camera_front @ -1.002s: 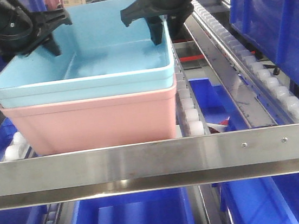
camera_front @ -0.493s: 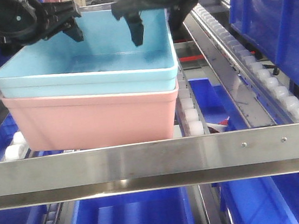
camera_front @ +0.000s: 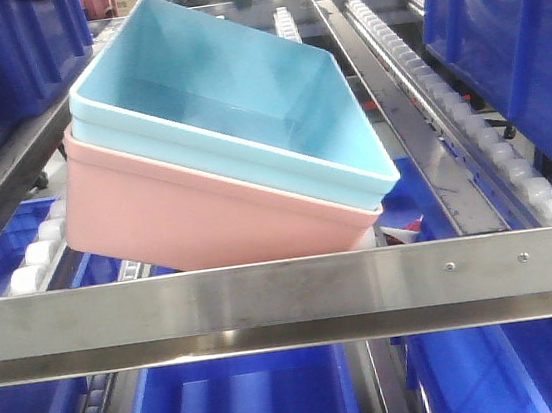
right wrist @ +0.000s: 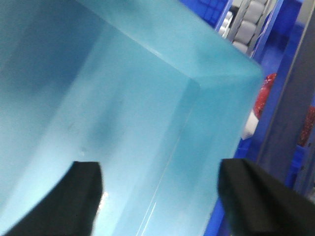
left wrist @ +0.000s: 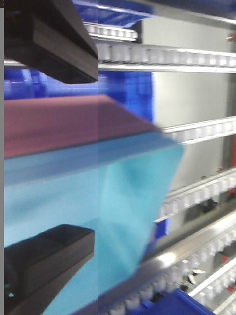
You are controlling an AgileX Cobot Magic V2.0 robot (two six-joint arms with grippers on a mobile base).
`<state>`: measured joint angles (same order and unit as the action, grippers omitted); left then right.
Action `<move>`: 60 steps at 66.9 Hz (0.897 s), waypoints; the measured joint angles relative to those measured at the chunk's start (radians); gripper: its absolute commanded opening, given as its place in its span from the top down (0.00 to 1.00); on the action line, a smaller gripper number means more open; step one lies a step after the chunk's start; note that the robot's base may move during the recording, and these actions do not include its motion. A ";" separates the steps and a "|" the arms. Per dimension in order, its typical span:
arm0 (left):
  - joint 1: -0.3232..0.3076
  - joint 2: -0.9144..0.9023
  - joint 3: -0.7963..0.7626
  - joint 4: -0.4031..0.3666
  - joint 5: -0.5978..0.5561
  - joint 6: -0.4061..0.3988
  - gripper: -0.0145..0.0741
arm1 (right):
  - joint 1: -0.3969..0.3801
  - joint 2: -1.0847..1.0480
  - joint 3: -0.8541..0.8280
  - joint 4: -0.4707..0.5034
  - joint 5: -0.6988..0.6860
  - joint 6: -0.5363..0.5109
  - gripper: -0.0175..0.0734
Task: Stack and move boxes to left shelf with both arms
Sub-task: 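Open both grippers and lift them off the bin rims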
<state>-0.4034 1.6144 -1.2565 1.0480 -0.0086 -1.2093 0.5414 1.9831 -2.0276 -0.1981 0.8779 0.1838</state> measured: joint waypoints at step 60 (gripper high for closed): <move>0.000 -0.412 0.412 -0.001 0.151 0.002 0.85 | 0.000 -0.252 0.433 0.003 -0.293 0.024 0.75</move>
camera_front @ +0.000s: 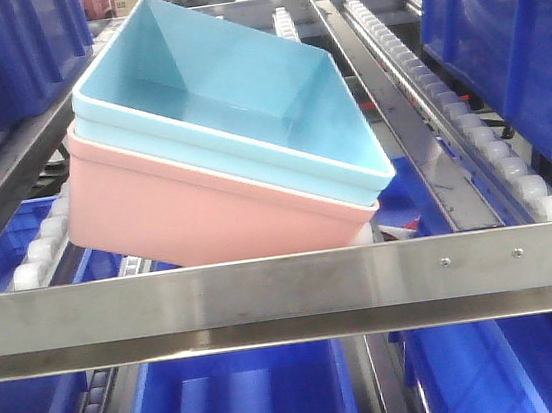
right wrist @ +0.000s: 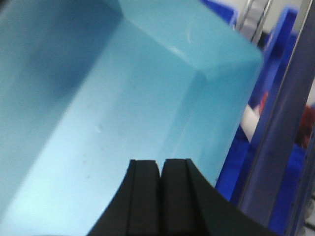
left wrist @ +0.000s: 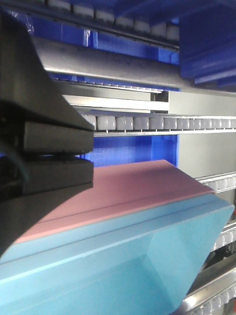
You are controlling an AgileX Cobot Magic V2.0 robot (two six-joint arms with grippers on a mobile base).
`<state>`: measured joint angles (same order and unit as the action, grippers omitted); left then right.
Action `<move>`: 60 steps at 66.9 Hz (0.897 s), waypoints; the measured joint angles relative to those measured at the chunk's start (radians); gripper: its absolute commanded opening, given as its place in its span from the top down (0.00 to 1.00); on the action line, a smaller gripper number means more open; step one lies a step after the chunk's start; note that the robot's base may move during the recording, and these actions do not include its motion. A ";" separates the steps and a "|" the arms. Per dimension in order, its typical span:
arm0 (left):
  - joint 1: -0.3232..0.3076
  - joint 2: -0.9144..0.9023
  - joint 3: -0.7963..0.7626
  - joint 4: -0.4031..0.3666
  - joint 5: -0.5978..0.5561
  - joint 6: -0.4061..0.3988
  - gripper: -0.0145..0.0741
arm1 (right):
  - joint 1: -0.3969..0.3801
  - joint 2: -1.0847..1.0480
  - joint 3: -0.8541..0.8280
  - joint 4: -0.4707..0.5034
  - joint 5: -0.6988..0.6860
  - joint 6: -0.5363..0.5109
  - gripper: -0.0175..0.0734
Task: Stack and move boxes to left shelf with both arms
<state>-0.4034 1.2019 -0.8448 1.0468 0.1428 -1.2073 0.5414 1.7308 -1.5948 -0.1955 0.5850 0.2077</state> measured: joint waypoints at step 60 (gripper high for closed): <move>-0.337 -0.519 0.303 0.121 -0.197 0.002 0.85 | 0.000 -1.465 1.128 0.000 -0.272 0.003 0.75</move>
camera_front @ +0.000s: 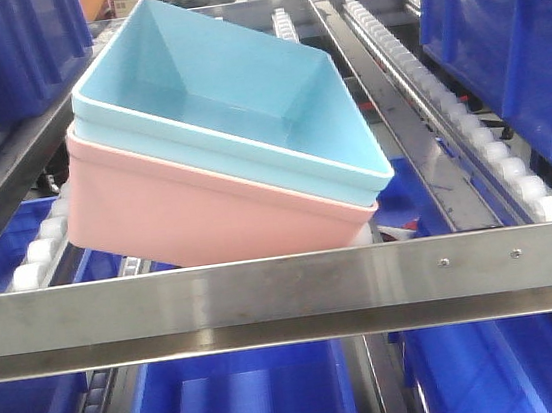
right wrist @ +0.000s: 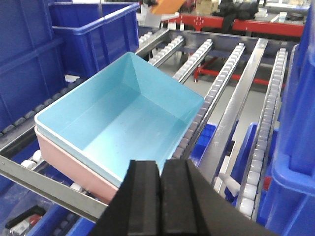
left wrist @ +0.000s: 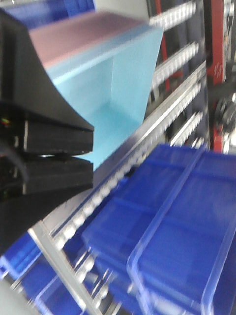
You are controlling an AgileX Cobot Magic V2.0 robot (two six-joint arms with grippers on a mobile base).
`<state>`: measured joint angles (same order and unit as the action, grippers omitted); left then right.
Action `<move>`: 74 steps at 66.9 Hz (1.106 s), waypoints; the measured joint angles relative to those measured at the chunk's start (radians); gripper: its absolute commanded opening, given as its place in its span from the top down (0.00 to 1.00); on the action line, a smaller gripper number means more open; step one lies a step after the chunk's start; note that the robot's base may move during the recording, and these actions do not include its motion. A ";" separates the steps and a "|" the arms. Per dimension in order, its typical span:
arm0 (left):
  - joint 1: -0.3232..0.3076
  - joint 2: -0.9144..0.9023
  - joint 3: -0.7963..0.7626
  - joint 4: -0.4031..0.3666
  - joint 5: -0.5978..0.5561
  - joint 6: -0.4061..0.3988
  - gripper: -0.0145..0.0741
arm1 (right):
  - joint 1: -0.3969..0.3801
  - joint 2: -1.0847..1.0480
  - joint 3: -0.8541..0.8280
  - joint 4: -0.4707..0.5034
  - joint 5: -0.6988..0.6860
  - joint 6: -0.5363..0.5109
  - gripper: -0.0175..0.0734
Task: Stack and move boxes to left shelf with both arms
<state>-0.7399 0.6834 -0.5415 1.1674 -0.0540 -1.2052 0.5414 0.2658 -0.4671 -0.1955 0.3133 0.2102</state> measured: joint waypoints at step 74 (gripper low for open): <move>-0.011 -0.036 0.040 -1.308 0.110 1.400 0.85 | 0.000 -0.071 0.040 0.000 0.002 0.002 0.75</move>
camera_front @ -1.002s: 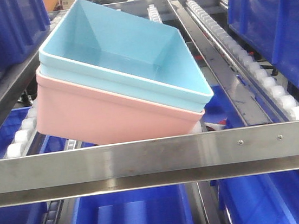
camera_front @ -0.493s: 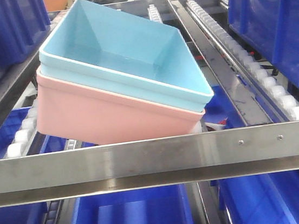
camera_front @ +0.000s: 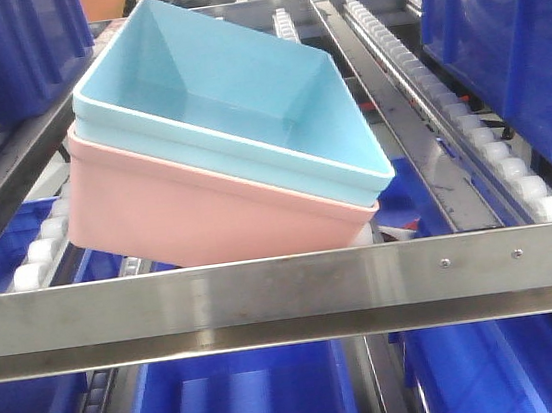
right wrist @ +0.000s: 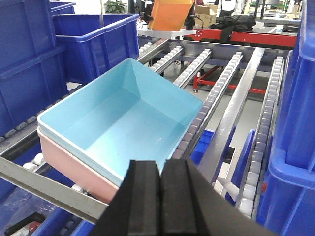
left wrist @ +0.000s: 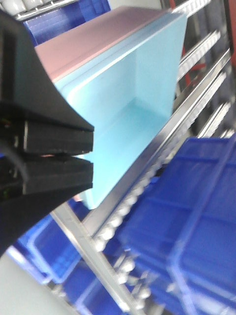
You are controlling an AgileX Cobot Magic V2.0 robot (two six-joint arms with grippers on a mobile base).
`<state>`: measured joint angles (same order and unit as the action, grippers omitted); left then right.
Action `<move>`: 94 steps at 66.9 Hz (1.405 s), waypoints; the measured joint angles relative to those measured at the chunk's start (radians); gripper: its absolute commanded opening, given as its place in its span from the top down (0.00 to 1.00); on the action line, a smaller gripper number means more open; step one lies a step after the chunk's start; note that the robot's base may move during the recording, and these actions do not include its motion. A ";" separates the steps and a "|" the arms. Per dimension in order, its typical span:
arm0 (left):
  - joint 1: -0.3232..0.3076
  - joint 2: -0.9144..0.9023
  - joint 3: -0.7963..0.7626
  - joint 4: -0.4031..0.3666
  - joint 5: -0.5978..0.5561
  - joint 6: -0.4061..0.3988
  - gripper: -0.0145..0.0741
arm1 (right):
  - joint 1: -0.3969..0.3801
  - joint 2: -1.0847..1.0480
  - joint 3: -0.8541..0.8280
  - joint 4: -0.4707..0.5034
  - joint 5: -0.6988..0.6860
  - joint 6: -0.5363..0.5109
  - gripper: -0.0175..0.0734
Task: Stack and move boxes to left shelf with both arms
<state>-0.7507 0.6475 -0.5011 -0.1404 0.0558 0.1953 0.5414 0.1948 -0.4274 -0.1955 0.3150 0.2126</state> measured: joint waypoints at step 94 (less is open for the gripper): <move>0.720 -0.659 0.533 0.078 0.021 -0.195 0.85 | 0.000 0.000 0.000 0.000 0.000 0.000 0.75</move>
<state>-0.0305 -0.0118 0.0315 -0.0626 0.0768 0.0000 0.5414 0.1948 -0.4274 -0.1955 0.3150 0.2126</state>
